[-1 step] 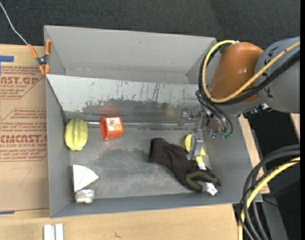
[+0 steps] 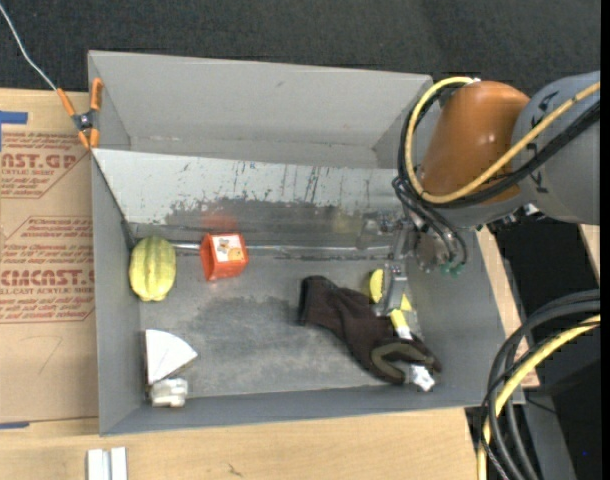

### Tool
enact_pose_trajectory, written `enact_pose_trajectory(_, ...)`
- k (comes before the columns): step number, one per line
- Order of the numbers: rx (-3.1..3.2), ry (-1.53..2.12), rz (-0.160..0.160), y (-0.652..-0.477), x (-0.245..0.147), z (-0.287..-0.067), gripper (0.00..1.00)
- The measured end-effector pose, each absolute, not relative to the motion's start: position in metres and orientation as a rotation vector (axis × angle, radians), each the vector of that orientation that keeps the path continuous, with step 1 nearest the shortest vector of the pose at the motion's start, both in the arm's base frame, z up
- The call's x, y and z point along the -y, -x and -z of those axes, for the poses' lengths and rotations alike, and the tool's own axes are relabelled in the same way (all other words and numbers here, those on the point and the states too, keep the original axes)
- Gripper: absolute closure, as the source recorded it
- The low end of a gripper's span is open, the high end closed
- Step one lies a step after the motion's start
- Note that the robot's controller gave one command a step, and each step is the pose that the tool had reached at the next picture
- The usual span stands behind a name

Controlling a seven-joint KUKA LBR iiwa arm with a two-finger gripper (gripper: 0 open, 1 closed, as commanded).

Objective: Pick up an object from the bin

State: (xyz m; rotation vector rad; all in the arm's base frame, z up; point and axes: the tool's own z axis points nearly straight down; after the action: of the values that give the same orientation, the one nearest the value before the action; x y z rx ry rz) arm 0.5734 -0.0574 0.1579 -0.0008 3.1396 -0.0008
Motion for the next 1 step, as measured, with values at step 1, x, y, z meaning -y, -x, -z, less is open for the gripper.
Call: enact_pose_trajectory(1, -3.138, -0.125, -0.002, -0.5549, 0.0268, -0.0949, 0.00)
